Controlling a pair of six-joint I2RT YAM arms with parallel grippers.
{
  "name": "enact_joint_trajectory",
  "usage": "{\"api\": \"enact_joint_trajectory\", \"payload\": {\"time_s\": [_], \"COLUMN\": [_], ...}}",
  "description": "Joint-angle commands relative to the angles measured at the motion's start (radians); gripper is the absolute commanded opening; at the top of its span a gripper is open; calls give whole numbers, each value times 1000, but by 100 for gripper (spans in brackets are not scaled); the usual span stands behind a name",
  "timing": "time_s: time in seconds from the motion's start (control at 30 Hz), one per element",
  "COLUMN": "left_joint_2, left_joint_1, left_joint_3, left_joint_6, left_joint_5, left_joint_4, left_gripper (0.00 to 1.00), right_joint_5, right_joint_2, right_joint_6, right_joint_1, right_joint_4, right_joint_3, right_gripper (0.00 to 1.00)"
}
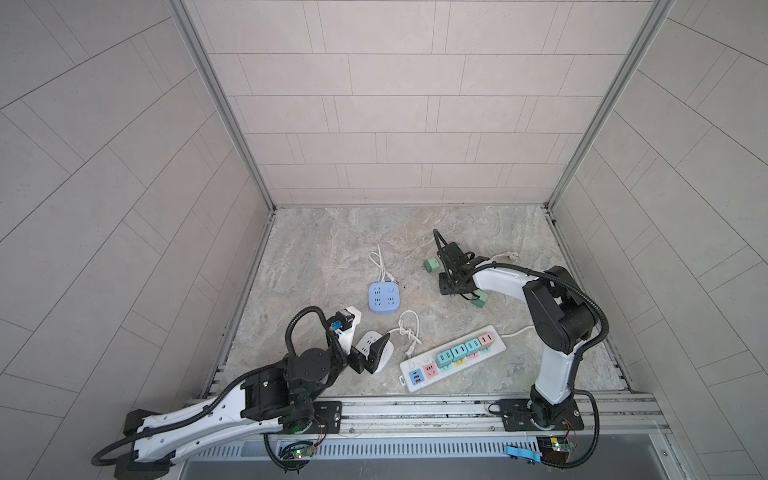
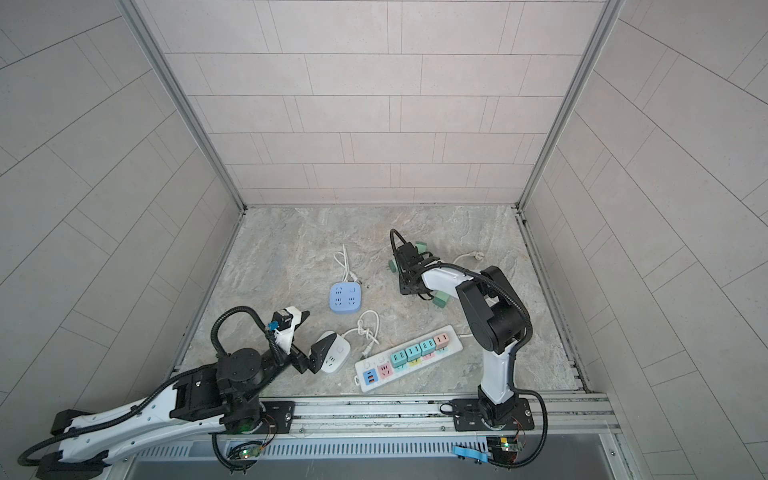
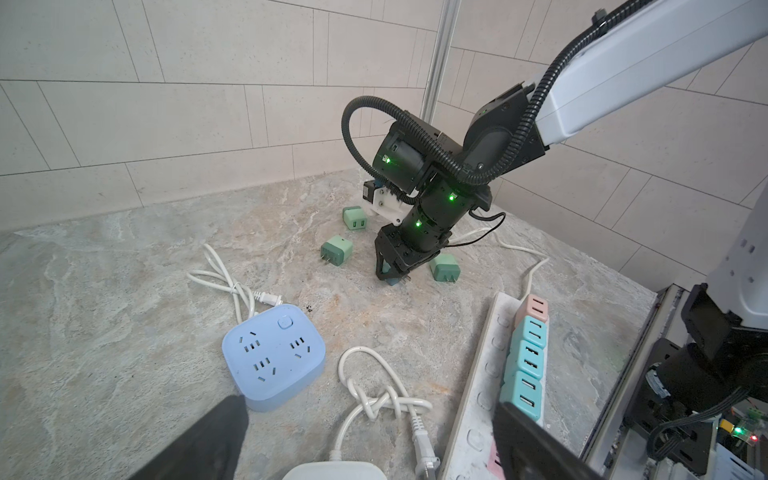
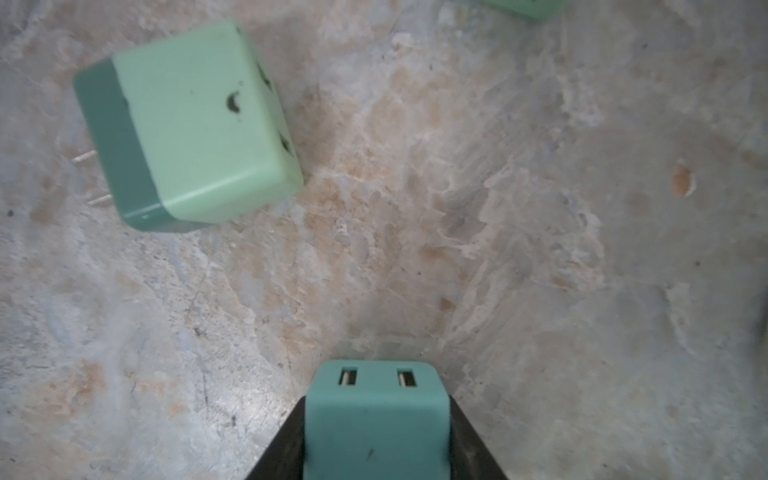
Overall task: Insert the plug
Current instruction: 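Lift the teal adapter with the right gripper toward the left gripper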
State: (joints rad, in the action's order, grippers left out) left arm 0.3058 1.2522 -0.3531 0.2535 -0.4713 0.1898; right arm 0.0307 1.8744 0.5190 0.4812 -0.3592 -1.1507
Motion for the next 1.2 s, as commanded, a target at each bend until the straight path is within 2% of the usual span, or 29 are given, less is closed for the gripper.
{"api": "enact_joint_trajectory", "payload": {"time_s": [0.0,0.17,0.33,0.43,0.6,0.83,1.0,1.17], "left_joint_2": [18,53,99,115,118,130,173,261], "left_joint_1": [-2,-2,-4,-3,-4,-20,-51,-81], "left_joint_3": [5,3,-4,-9,-9,-49,-124,-180], "left_joint_6": [6,3,7,12,28,60,77,79], "left_joint_5": [-3,10,10,10,15,10,27,168], "left_joint_4": [-33,-54,-70,-74,-80,-42,15,-4], "left_gripper": [100,100,100,100,100,100,100,98], "right_joint_5": [-41,-18,140,235,285,114,39,-2], "right_joint_2": [-50,-188,-375,-500,-718,-1003,-1103,-1182], "right_joint_6": [14,10,-23,-65,-218,-613,-754,-887], "right_joint_1": [3,36,137,205,308,411,425,480], "right_joint_4": [-37,-27,-18,24,207,516,621,673], "right_joint_3": [43,80,129,182,342,652,784,855], "right_gripper": [37,32,30,28,28,26,25,25]}}
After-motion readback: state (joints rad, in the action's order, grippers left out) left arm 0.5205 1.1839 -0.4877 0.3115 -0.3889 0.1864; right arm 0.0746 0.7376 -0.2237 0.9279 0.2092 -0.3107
